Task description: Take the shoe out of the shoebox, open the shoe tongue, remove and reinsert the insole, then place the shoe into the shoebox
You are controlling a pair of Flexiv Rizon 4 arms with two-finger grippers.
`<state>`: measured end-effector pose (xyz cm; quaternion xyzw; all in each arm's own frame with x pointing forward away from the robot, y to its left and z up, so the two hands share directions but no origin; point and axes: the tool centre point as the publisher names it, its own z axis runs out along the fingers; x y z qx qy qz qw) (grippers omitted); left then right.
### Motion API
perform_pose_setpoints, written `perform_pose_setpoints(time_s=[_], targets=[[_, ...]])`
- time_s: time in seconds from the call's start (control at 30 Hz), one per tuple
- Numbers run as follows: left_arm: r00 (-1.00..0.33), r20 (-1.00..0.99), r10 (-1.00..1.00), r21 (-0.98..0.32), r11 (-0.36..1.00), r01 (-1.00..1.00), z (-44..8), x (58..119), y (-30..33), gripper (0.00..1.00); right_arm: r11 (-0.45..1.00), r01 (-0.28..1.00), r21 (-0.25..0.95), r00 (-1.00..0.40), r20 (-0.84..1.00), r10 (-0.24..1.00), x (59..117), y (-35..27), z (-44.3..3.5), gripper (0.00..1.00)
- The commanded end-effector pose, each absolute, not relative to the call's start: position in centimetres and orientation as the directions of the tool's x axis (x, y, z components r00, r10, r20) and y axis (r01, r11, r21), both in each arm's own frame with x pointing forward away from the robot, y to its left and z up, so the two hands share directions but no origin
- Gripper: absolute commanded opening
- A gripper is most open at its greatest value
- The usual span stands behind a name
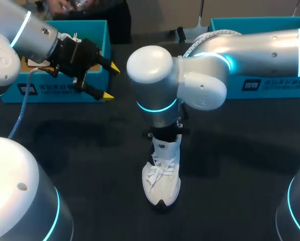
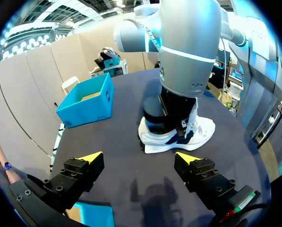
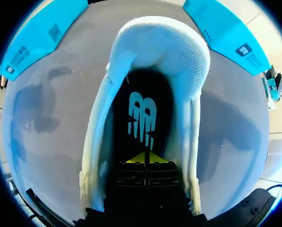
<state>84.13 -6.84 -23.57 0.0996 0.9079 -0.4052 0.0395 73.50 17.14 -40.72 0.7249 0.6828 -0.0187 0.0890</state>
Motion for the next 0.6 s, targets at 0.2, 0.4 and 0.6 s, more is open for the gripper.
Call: perform_pose_setpoints(time_s=[0.2, 0.4, 0.6], targets=[[-0.977, -0.153, 0.149, -0.726, 0.654, 0.213, -23.5, 84.0, -6.8, 1.0, -0.033, 0.974, 0.222, 0.072, -0.168, 0.983, 72.5, 17.4, -39.0, 0.0], [-0.977, -0.153, 0.149, -0.726, 0.654, 0.213, -23.5, 84.0, -6.8, 1.0, -0.025, 0.955, 0.295, 0.076, -0.162, 0.984, 74.8, 17.7, -38.8, 0.0], [-0.977, -0.153, 0.149, -0.726, 0.654, 0.213, -23.5, 84.0, -6.8, 1.0, -0.048, 0.915, 0.4, 0.106, -0.125, 0.986, 76.8, 18.1, -39.2, 0.0]])
